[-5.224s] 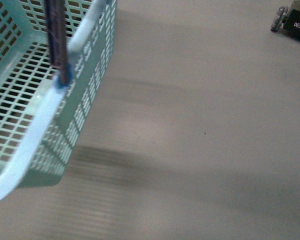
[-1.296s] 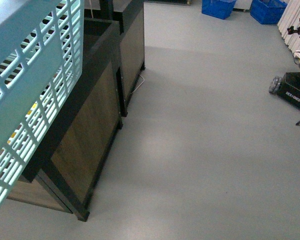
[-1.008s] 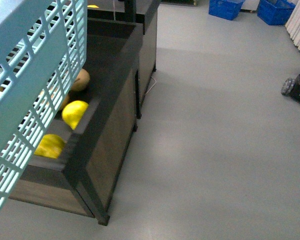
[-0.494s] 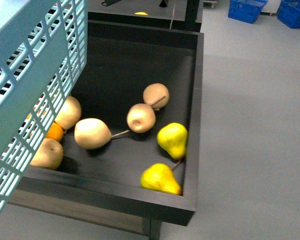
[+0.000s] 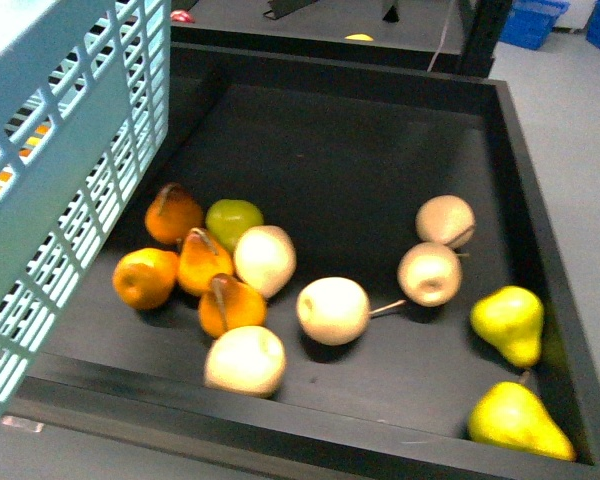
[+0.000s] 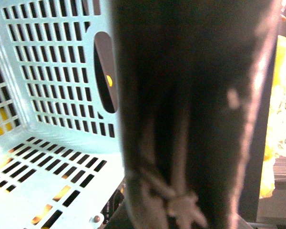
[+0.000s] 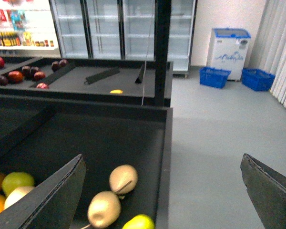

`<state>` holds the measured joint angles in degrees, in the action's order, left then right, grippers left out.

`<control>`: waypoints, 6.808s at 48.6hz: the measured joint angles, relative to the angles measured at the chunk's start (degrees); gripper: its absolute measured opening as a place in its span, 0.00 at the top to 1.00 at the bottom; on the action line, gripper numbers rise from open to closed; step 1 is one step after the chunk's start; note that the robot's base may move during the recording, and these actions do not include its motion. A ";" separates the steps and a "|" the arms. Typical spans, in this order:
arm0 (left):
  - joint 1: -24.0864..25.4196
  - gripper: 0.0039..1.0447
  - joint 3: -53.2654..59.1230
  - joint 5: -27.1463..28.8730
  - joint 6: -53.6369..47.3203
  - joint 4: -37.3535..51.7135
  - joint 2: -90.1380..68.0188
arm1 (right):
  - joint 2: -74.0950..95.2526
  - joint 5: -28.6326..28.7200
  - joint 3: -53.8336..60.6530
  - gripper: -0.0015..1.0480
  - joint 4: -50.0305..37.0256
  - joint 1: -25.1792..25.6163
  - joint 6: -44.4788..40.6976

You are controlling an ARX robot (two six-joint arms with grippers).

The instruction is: Pick mango and avocado into basket

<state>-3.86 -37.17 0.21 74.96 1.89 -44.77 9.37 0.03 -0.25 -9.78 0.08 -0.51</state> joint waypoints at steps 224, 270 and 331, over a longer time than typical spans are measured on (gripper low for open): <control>-31.04 0.94 -20.15 -1.62 -60.94 -0.04 -36.39 | 86.20 4.68 -25.05 0.07 -27.74 33.66 -7.28; -31.04 0.94 -20.15 -1.90 -60.94 -0.04 -36.39 | 127.80 25.09 -46.58 0.07 -18.91 42.51 -54.64; -31.04 0.94 -20.15 -1.88 -60.94 -0.04 -36.39 | 127.36 28.13 -43.93 0.38 -36.87 42.23 -33.11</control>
<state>-34.89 -57.32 -1.67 14.02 1.85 -81.17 136.73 28.16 -44.18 -46.65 42.30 -33.63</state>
